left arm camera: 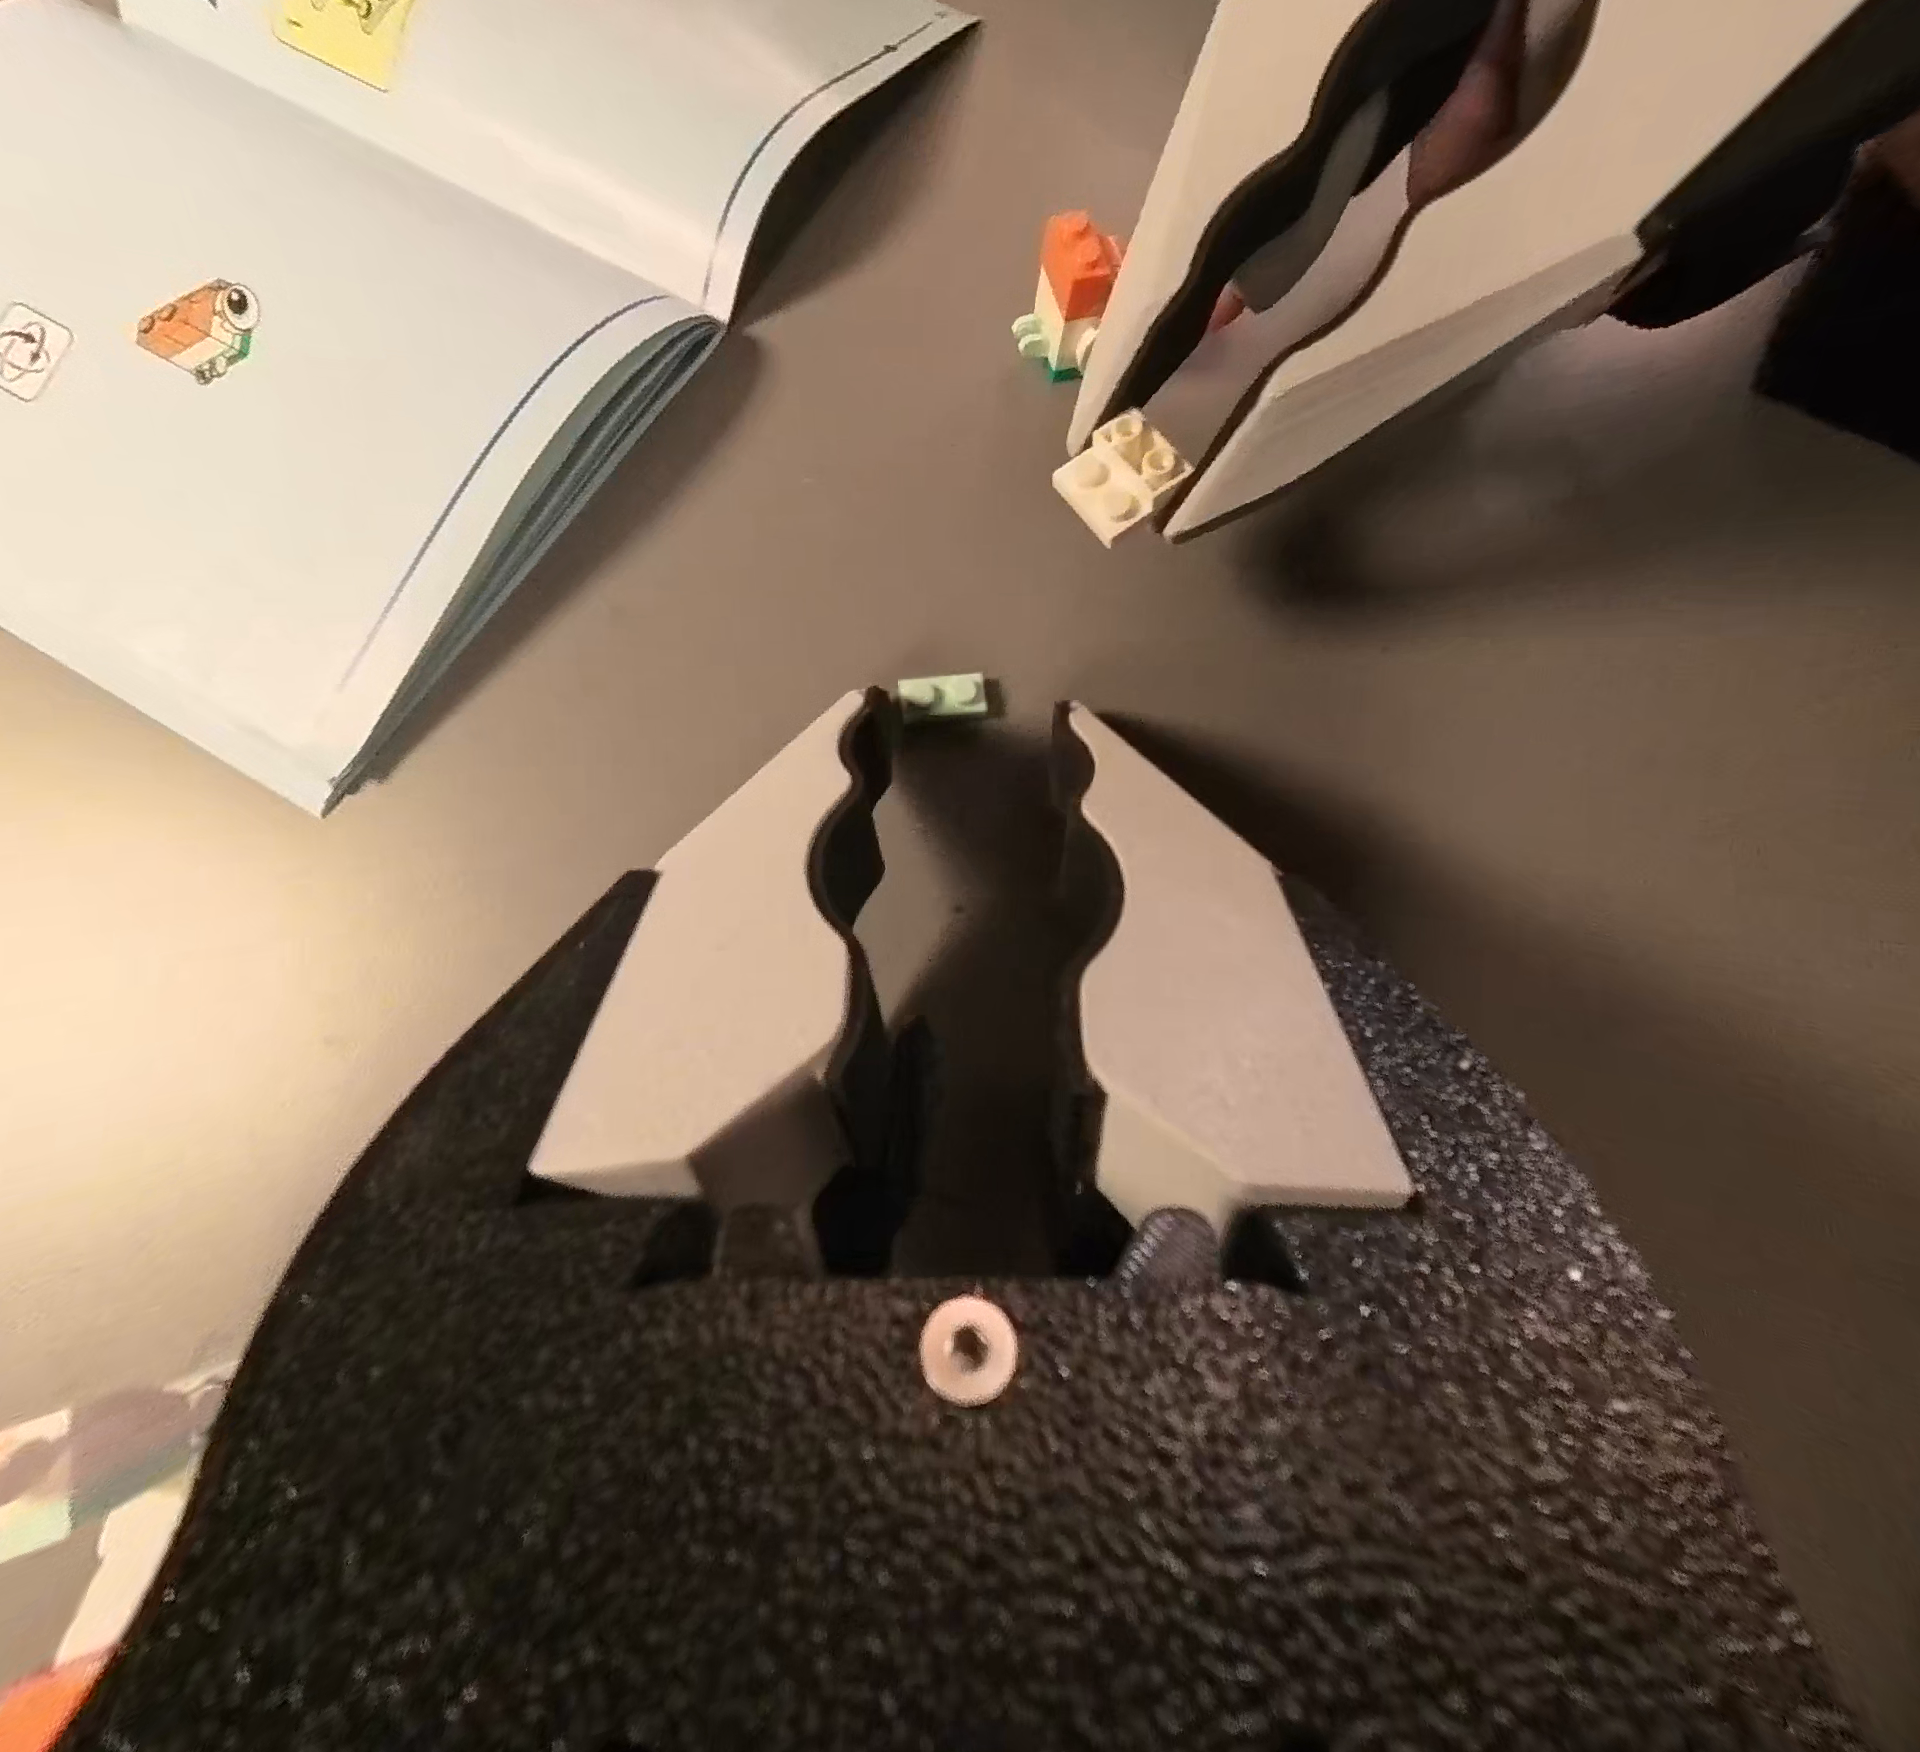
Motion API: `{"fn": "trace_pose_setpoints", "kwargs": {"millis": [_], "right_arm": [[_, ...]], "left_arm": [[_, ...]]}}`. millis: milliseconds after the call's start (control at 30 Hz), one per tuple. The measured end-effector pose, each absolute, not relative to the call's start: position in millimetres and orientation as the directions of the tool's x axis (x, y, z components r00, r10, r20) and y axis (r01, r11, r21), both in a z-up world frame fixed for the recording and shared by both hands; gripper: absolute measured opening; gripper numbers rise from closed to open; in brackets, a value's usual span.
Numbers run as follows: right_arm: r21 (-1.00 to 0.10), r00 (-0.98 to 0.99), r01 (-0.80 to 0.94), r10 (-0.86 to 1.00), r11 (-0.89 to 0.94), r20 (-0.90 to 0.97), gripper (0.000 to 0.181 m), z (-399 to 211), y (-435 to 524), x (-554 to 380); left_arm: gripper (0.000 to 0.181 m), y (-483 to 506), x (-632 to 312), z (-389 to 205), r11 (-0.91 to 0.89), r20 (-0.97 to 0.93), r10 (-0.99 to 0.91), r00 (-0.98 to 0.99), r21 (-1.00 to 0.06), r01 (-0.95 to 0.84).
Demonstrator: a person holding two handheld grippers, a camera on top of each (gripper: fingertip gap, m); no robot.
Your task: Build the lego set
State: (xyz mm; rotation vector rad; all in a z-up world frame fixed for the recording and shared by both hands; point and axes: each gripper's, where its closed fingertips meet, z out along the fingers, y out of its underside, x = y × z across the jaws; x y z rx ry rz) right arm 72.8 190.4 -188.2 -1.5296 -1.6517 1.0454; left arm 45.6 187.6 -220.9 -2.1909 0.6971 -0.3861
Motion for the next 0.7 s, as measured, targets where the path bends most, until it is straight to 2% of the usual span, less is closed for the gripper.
{"fn": "trace_pose_setpoints", "kwargs": {"millis": [133,367,700], "right_arm": [[-0.879,-0.117,0.476,0.993,0.025,-0.035,0.015,-189,191,74],[-0.880,-0.154,0.470,0.988,0.072,-0.002,0.015,-188,187,76],[-0.859,-0.248,0.482,0.967,0.173,0.056,0.015,-194,171,77]], "left_arm": [[0.028,192,45,-221,-0.536,0.031,-0.595,0.803,-0.760,-0.368],[0.018,191,44,-222,-0.551,0.047,-0.610,0.791,-0.742,-0.381],[0.014,177,51,-221,-0.468,0.052,-0.747,0.663,-0.749,-0.468]]}}
